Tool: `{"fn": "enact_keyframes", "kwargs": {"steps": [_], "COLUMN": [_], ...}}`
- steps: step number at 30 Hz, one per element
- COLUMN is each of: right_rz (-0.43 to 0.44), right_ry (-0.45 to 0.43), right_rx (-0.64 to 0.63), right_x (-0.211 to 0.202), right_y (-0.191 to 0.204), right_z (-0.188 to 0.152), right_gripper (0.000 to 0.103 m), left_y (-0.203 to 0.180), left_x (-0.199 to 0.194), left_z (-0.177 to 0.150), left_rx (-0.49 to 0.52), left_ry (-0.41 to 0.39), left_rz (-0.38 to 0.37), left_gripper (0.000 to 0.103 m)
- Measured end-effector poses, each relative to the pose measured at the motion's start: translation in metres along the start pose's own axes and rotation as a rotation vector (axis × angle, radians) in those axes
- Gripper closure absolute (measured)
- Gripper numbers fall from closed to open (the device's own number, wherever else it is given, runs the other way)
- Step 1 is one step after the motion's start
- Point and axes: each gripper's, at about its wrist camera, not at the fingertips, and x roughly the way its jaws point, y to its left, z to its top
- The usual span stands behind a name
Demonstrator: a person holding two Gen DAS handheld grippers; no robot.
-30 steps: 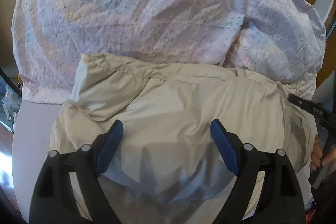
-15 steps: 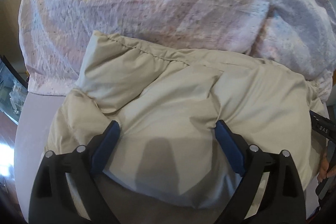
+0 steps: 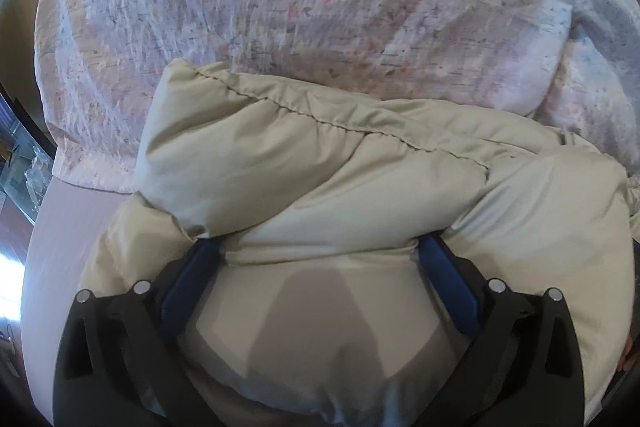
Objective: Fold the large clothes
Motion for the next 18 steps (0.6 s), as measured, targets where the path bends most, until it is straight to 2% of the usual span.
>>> {"fn": "enact_keyframes", "kwargs": {"steps": [8, 18], "right_rz": [0.001, -0.07], "right_ry": [-0.048, -0.092], "right_rx": [0.055, 0.013], "right_x": [-0.029, -0.012], "right_y": [-0.016, -0.002], "right_z": [-0.016, -0.031], "right_gripper": [0.032, 0.028], "left_y": [0.015, 0.02], "left_x": [-0.016, -0.001], "left_z": [-0.012, -0.018], "left_rx": [0.011, 0.021], "left_ry": [-0.007, -0.031], "left_rz": [-0.005, 0.011], "left_gripper": [0.003, 0.002]}}
